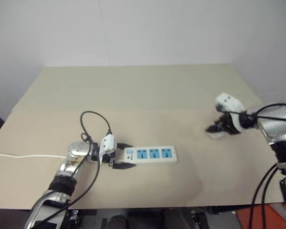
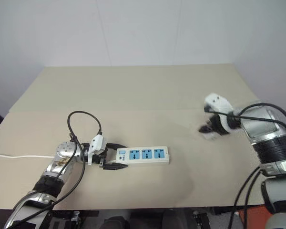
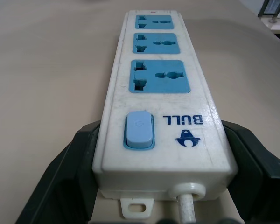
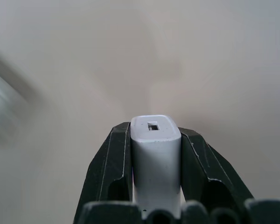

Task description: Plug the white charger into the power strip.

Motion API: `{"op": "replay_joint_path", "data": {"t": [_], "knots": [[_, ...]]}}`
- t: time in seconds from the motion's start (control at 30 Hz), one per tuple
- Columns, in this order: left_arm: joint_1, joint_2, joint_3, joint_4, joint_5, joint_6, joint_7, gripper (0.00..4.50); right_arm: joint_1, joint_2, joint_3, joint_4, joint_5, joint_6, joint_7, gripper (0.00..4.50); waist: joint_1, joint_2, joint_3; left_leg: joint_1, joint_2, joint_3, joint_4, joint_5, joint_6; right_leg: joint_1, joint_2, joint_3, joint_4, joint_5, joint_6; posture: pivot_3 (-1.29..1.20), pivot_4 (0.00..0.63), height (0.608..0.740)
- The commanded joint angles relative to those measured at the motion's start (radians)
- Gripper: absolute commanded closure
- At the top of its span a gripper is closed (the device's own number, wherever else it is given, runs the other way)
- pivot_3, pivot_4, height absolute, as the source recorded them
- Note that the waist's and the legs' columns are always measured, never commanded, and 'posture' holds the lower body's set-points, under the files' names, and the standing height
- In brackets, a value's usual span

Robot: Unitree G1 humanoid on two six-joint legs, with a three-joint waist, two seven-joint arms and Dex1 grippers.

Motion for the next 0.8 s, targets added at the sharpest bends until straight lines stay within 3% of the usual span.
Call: {"op": "replay_joint_path", "data": {"t": [0.03, 0.3, 0.5, 0.8], "knots": [[-0.022, 0.007, -0.012, 0.022, 0.028, 0.003, 0.006, 1.22, 0.081, 0.115, -0.149, -0.149, 0.098, -0.137, -0.075, 3.33, 0.003, -0.001, 0.0, 0.0, 0.0, -0.001, 0.0, 0.0, 0.0, 0.0, 0.0, 0.0, 0.0, 0.0, 0.0, 0.0, 0.15, 0.74], [-0.035, 0.019, -0.008, 0.017, 0.022, 0.012, 0.002, 1.22, 0.21, 0.39, -0.181, -0.31, 0.179, -0.281, -0.239, 3.33, 0.001, -0.001, 0.0, -0.001, -0.001, -0.001, 0.0, 0.0, 0.0, 0.0, -0.001, 0.0, 0.005, 0.001, 0.001, 0.0, 0.15, 0.74], [-0.024, 0.03, 0.0, -0.005, 0.017, 0.031, 0.01, 1.22, 0.319, 0.464, -0.12, -0.323, 0.173, -0.489, -0.211, 3.33, -0.003, -0.001, 0.0, 0.0, 0.0, -0.001, 0.0, 0.0, 0.0, 0.0, 0.0, -0.001, 0.006, 0.001, 0.001, 0.0, 0.15, 0.74], [-0.018, 0.036, -0.002, -0.023, 0.02, 0.042, 0.016, 1.22, 0.362, 0.522, -0.006, -0.147, 0.116, -0.713, -0.147, 3.33, -0.005, -0.001, 0.0, 0.001, 0.0, -0.001, 0.0, 0.001, -0.001, 0.001, 0.0, 0.0, 0.007, 0.0, 0.0, 0.0, 0.15, 0.74]]}}
